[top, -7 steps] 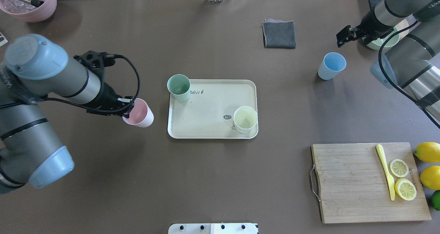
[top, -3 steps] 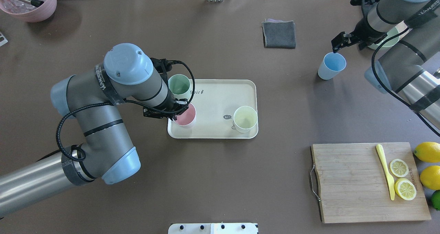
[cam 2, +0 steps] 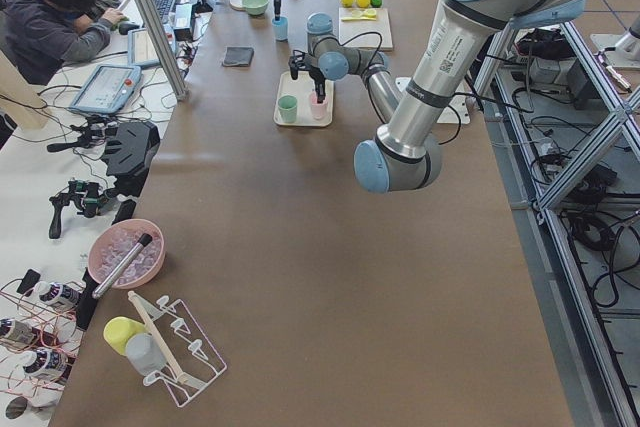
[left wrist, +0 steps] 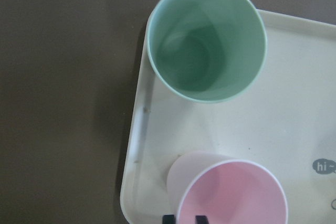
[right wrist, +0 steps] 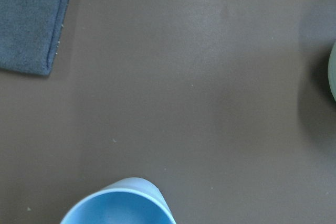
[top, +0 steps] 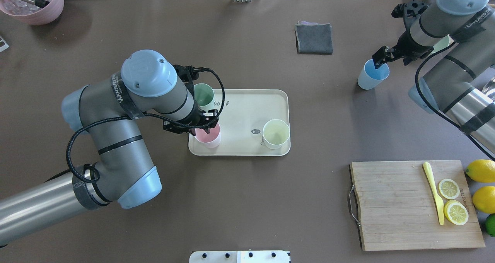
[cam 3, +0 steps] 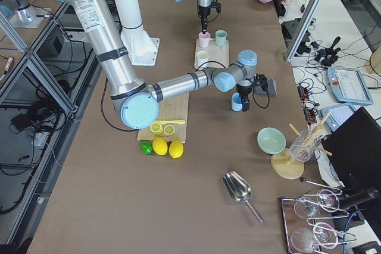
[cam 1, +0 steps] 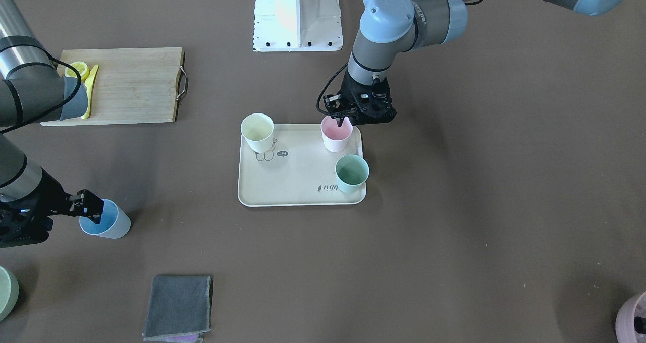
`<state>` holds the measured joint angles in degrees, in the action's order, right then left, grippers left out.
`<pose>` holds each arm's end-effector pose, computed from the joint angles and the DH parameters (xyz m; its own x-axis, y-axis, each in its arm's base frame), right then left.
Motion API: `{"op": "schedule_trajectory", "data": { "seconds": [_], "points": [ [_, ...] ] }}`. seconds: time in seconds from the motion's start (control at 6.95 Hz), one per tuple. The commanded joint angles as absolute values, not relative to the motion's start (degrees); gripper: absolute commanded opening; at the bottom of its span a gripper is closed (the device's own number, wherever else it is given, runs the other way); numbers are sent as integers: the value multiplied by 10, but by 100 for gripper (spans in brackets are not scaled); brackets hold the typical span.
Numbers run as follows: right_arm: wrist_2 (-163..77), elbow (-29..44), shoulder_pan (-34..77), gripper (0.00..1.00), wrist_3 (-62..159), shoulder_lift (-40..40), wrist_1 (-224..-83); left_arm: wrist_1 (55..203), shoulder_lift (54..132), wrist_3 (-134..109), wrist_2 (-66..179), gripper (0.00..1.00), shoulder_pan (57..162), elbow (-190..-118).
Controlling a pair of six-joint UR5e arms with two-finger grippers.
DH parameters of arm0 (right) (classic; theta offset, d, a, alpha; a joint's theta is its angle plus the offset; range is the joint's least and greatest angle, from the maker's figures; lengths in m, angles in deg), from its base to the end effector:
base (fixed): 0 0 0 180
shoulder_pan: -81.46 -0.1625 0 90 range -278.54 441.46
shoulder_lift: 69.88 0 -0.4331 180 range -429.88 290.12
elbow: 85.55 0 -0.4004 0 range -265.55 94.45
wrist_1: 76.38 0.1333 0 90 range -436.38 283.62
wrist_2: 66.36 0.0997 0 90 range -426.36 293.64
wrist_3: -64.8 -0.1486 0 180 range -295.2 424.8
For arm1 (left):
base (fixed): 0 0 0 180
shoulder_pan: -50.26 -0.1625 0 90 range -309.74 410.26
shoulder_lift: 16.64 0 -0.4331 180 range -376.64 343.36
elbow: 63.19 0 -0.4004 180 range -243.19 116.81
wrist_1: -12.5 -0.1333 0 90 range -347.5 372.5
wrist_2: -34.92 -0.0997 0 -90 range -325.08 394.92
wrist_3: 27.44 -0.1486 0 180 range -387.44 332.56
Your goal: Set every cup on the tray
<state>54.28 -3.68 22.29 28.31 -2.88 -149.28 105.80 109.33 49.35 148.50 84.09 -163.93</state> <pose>-0.3137 -0.6379 0.5141 0.7413 -0.1076 0.6625 -0.0076 0.9857 0.1686 0.5382 -0.4496 0.2327 0.5781 -0.1353 -0.8046 0.1269 0.9891 -0.0752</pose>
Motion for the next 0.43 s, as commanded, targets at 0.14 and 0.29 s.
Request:
{"op": "schedule_trajectory", "data": {
  "seconds": [0.14, 0.29],
  "points": [
    [531, -37, 255, 4, 239, -23, -1475, 996, 1078, 390, 1601, 99, 990, -1695],
    [527, -35, 262, 0, 217, -23, -1472, 967, 1052, 321, 1608, 99, 1019, -1718]
  ]
}}
